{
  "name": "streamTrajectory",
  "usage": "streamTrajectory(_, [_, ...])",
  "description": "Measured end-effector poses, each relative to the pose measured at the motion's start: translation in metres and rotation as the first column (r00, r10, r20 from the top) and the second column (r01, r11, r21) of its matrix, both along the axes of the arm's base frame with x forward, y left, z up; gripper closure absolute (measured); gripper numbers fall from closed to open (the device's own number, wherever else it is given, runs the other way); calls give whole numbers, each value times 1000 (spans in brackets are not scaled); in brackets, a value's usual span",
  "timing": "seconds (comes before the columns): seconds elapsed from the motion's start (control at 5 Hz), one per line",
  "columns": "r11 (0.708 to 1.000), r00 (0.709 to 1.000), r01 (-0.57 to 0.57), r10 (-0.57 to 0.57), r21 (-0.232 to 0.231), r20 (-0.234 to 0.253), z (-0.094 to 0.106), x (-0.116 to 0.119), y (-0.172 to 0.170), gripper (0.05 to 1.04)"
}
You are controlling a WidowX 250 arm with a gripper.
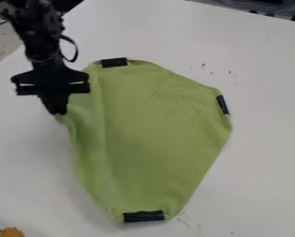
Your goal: Unfold the green cloth from centre to left
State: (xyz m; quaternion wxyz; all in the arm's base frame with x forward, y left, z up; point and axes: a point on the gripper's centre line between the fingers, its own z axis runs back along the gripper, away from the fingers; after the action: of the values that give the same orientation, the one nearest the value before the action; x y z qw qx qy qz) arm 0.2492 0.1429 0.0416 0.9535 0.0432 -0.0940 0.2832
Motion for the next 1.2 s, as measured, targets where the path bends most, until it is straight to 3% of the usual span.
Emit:
streamTrajectory(0.2, [998,999,-25,24,-51,-34,-24,-13,13,982])
streamTrajectory(0.4, [994,998,-53,48,-91,-49,-40,-22,24,806])
streamTrajectory(0.6, [995,998,-35,30,-89,-63,-41,-22,26,554])
streamTrajectory(0.8, [997,988,-40,30,-61,-150,-37,-38,29,277])
streamTrajectory(1.0, [1000,972,-21,18,-8,-234,-23,-47,33,82])
streamTrajectory(1.2, [998,957,27,-7,64,-290,2,-44,31,81])
